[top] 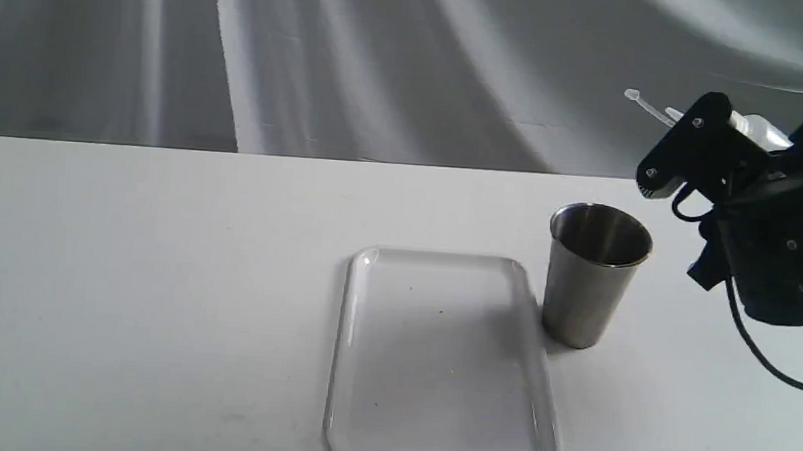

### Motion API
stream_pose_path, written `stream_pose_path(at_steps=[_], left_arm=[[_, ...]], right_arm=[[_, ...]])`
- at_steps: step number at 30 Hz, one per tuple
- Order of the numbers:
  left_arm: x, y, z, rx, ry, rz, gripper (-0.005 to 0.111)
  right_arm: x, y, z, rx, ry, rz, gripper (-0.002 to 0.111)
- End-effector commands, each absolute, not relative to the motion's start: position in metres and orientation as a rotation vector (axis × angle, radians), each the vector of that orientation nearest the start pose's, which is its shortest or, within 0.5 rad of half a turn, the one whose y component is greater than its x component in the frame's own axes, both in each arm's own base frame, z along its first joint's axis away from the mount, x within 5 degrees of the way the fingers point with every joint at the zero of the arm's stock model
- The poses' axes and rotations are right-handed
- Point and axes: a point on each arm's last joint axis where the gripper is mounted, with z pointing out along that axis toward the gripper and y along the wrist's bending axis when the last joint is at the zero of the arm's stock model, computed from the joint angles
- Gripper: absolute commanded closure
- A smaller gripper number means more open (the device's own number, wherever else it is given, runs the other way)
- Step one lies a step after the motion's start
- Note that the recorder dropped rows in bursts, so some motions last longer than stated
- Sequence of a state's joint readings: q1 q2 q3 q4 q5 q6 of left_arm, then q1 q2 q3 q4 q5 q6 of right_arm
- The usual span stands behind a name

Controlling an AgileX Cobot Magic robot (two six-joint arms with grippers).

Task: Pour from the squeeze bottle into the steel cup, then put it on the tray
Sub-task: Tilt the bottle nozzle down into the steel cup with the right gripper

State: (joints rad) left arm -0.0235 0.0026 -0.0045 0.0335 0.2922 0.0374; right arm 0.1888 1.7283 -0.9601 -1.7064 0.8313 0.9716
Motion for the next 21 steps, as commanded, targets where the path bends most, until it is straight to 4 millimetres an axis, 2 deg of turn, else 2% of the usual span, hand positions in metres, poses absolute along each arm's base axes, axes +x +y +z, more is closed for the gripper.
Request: stream_pose_path(at_steps=[1, 11, 21], left_arm=[[0.055, 0.0, 0.187, 0.073, 1.767, 0.042, 0.107], [0.055, 0.0, 0.187, 0.069, 1.767, 0.039, 0.107], [0.055, 0.0, 0.187, 0.072, 1.767, 0.041, 0.107]], right_arm=[[0.35, -0.002, 0.232, -0.532, 2.032, -1.279, 0.091], [0.349, 0.015, 0.233, -0.569, 2.003, -1.267, 0.091], [0.338, 0.015, 0.22, -0.604, 2.024, -1.319, 0.091]])
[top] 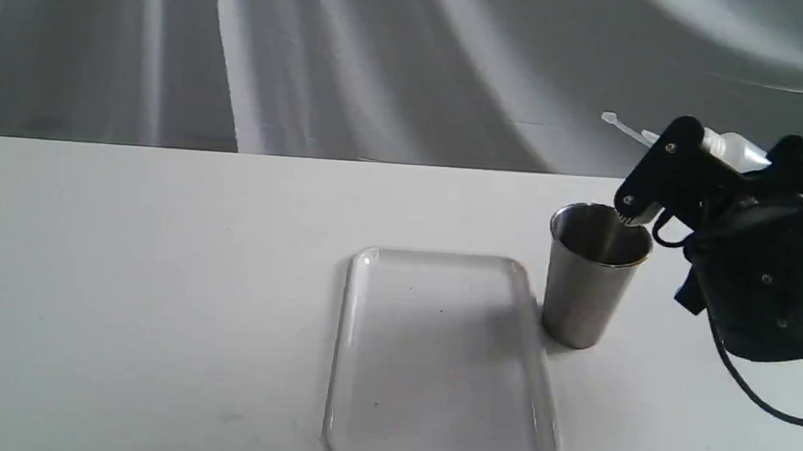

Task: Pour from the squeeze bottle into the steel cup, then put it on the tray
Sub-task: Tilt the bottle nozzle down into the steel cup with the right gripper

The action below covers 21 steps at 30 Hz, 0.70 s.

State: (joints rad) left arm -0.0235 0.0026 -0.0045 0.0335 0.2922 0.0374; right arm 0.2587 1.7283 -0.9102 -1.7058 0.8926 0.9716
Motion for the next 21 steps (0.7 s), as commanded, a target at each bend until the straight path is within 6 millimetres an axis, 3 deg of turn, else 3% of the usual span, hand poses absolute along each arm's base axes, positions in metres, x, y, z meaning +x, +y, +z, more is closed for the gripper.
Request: stream_pose_path(at_steps=[1, 5, 11, 21], left_arm=[[0.055, 0.0, 0.187, 0.072, 1.767, 0.041, 0.107], [0.055, 0.0, 0.187, 0.072, 1.767, 0.041, 0.107], [0.055, 0.0, 0.187, 0.069, 1.767, 0.039, 0.107], [0.055, 0.0, 0.187, 0.072, 1.767, 0.041, 0.107]], right_arm=[[0.338, 0.015, 0.22, -0.604, 2.024, -1.319, 0.091], [0.339, 0.015, 0.216, -0.615, 2.032, -1.327, 0.091], [0.344, 0.015, 0.194, -0.66, 2.071, -1.371, 0.091], [0.343, 0.012, 0.195, -0.633, 2.062, -1.428, 0.091]])
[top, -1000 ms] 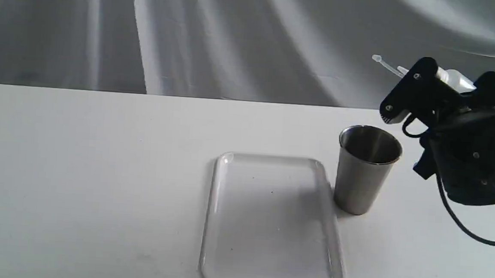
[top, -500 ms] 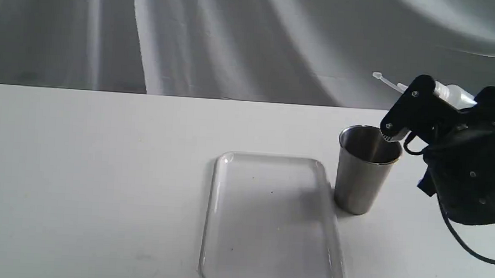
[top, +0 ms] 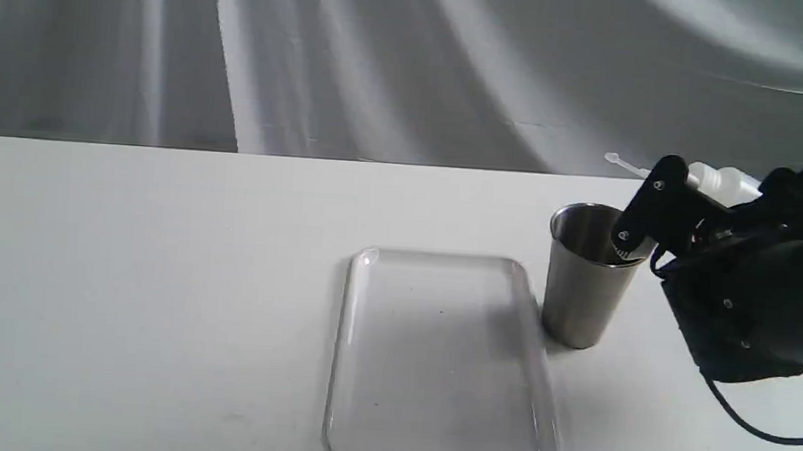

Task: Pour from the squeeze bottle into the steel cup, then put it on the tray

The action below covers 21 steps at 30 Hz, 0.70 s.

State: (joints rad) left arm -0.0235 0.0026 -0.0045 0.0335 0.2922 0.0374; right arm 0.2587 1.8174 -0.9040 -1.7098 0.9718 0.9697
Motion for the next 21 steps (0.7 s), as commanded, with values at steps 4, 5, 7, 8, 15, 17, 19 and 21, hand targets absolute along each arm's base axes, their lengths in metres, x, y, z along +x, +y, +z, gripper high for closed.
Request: stream_pose_path(at_steps=[4, 5, 7, 8, 15, 17, 19, 21], left_arm=[[0.055, 0.0, 0.187, 0.072, 1.767, 0.041, 0.107], [0.055, 0.0, 0.187, 0.072, 1.767, 0.041, 0.107], [0.055, 0.0, 0.187, 0.072, 1.767, 0.041, 0.107], [0.055, 0.0, 0.187, 0.072, 1.767, 0.041, 0.107], [0.055, 0.0, 0.187, 0.07, 1.767, 0.04, 0.107], [0.055, 0.0, 0.187, 0.07, 1.767, 0.04, 0.107], [0.055, 0.0, 0.187, 0.07, 1.767, 0.04, 0.107], [0.055, 0.0, 0.187, 0.07, 1.767, 0.04, 0.107]], right_arm=[[0.345, 0.013, 0.198, -0.619, 2.055, -1.423, 0.091], [0.346, 0.013, 0.2, -0.612, 2.051, -1.421, 0.091], [0.35, 0.014, 0.204, -0.595, 2.04, -1.417, 0.091], [0.351, 0.015, 0.207, -0.586, 2.033, -1.414, 0.091], [0.355, 0.016, 0.212, -0.567, 2.021, -1.409, 0.091], [0.355, 0.016, 0.212, -0.567, 2.021, -1.409, 0.091], [0.355, 0.016, 0.212, -0.567, 2.021, -1.409, 0.091], [0.355, 0.016, 0.212, -0.567, 2.021, -1.409, 0.091]])
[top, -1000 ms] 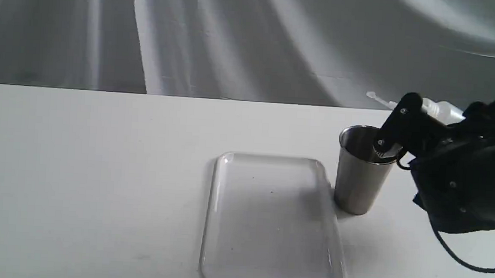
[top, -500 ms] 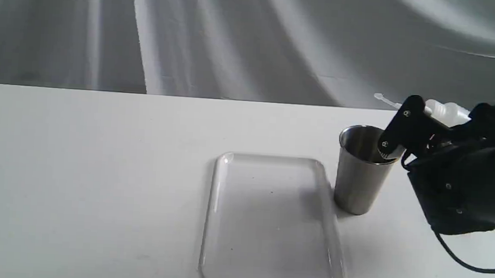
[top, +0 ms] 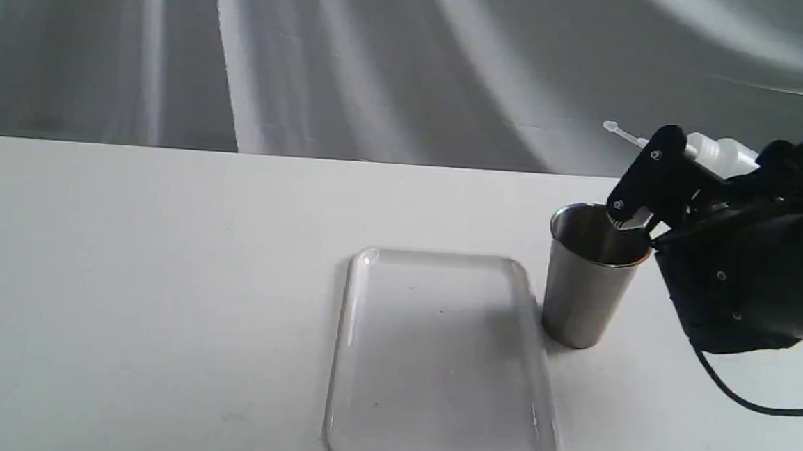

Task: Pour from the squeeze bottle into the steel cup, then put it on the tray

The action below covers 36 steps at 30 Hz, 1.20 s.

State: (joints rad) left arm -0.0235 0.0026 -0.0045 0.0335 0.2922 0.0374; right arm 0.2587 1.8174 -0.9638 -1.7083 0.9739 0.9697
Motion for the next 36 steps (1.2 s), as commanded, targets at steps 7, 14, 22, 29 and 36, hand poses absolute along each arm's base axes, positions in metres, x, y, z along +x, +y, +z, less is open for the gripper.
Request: stream_pose_path(at_steps=[7, 14, 22, 29, 36], left_arm=[[0.055, 0.0, 0.187, 0.073, 1.767, 0.041, 0.107], [0.055, 0.0, 0.187, 0.069, 1.767, 0.039, 0.107], [0.055, 0.0, 0.187, 0.069, 1.767, 0.039, 0.107], [0.055, 0.0, 0.187, 0.073, 1.767, 0.041, 0.107], [0.055, 0.0, 0.187, 0.073, 1.767, 0.041, 0.107]], right_arm=[[0.355, 0.016, 0.212, -0.71, 2.014, -1.488, 0.091], [0.355, 0.013, 0.217, -0.784, 1.994, -1.602, 0.091], [0.363, 0.014, 0.233, -0.813, 1.955, -1.67, 0.091], [0.364, 0.019, 0.234, -0.97, 1.925, -1.735, 0.091], [0.364, 0.019, 0.235, -1.093, 1.905, -1.796, 0.091]])
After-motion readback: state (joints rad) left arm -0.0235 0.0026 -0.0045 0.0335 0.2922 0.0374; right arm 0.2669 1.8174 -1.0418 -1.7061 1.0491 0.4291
